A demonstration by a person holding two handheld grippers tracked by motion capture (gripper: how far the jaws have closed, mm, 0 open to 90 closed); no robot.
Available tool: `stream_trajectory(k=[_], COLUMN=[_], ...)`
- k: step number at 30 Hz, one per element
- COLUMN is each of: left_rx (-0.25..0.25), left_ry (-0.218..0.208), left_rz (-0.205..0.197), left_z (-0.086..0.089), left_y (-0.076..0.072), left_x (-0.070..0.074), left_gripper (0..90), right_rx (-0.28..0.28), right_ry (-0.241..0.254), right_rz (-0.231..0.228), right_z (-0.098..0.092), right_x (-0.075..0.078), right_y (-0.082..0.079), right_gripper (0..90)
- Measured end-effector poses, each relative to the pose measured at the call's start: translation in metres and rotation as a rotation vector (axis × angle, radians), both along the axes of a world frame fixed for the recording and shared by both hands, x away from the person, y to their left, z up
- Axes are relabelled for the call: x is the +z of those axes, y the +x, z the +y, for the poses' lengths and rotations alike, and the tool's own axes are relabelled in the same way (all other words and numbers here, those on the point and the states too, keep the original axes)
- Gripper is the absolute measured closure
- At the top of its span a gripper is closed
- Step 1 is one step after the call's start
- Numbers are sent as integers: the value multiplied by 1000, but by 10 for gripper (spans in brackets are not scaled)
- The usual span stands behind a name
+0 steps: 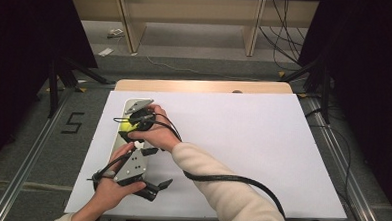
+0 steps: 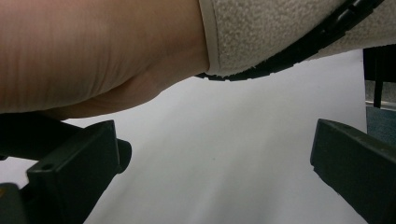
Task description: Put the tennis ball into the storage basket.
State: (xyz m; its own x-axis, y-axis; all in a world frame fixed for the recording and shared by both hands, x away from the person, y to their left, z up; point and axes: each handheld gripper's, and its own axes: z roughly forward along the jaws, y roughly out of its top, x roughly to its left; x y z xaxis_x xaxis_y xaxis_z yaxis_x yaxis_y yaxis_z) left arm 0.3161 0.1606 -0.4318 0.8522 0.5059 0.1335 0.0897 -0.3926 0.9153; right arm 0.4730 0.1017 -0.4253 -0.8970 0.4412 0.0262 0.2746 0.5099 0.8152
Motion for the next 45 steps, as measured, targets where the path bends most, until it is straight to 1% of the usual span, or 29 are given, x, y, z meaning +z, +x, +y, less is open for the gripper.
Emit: stream_trajectory(k=[3,6,9,15,18,19,22,24,25,26,28,30,33,36,45], left_rx=[-2,-2,-3,-2,-2,-3,-4,-5,-5,-5,-7,-4,-2,0,0], left_ry=[3,8,16,14,13,14,14,13,13,15,16,13,11,12,10], left_rz=[1,-1,-6,-4,-3,-2,-2,-2,-2,-2,-4,-3,-4,-4,-6], left_z=[0,0,-1,-1,-1,-1,-1,-1,-1,-1,-1,-1,-1,-1,-1], left_y=[0,-1,-1,-1,0,0,0,0,0,0,0,0,0,0,0], left_x=[0,0,0,0,0,-1,-1,-1,-1,-1,-1,-1,-1,-1,-1], left_gripper=[7,7,7,7,7,7,7,7,7,7,7,7,6,6,5], right_rx=[-1,-7,-8,-17,-19,-13,0,-7,-3,-9,-12,-25,-38,-65,-129], right_ry=[-8,-2,-14,-3,-5,-6,-4,-2,-1,8,9,25,33,55,75], right_rz=[1,0,6,0,-4,-3,-16,-28,-22,-22,-24,-24,-34,-30,-35], right_z=[0,0,-1,-1,-1,-1,-2,-3,-4,-5,-9,-15,-27,-44,-90], right_x=[-1,-3,-4,-2,-2,-1,2,3,4,5,7,10,14,19,22], right_y=[0,0,0,-1,-1,0,0,0,1,1,1,1,2,3,7], right_gripper=[259,259,258,252,220,194,156,153,153,151,151,150,149,148,150])
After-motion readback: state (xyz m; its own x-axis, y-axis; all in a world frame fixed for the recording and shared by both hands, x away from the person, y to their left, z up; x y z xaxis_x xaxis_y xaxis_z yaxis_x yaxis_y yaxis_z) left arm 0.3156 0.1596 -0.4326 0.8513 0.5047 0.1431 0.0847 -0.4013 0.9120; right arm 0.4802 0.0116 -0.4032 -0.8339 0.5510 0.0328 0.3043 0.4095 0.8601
